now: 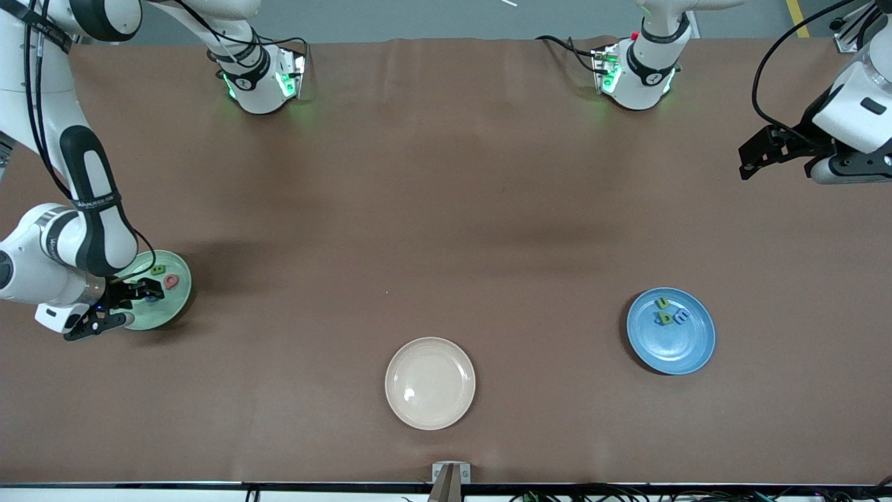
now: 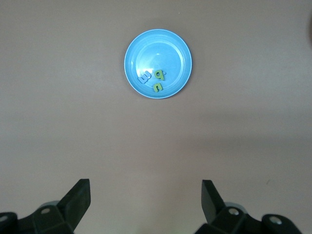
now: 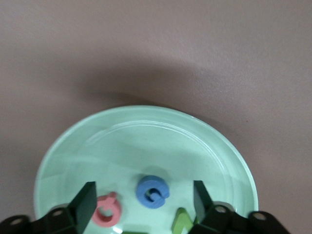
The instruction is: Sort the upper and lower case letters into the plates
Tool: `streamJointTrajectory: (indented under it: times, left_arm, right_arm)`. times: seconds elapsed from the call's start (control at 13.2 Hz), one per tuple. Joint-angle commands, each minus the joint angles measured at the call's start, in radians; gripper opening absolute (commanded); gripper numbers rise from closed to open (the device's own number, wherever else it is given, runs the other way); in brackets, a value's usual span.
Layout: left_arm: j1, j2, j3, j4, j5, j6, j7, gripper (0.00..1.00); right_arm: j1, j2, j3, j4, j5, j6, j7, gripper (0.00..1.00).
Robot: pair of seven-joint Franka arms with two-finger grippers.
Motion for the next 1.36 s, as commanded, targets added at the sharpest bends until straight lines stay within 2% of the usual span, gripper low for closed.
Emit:
streamJointTrajectory:
  times: [0.0, 0.3, 0.76, 1.06, 1.29]
  left_arm:
    - [0.003, -0.019, -0.003, -0.011, -0.006, 0.004, -0.003, 1.00]
    - [0.003, -0.019, -0.004, -0.012, -0.006, 0.002, -0.003, 1.00]
    - [-0.001, -0.018, -0.004, -0.007, -0.006, 0.004, 0.002, 1.00]
    - [-0.001, -0.012, -0.004, -0.003, -0.006, 0.005, 0.013, 1.00]
    - [-0.001, -0.002, -0.004, -0.003, -0.006, 0.013, 0.013, 1.00]
  right_arm:
    - [0.040, -0.170, 0.004, -0.024, -0.005, -0.192, 0.154, 0.99]
    - [0.111, -0.368, 0.004, -0.030, -0.006, -0.453, 0.345, 0.99]
    - [0.232, -0.588, 0.008, -0.028, -0.008, -0.638, 0.549, 1.00]
    - [0.235, -0.658, 0.002, 0.007, -0.011, -0.647, 0.566, 1.00]
    - [0.230, -0.646, 0.002, 0.183, -0.017, -0.719, 0.565, 1.00]
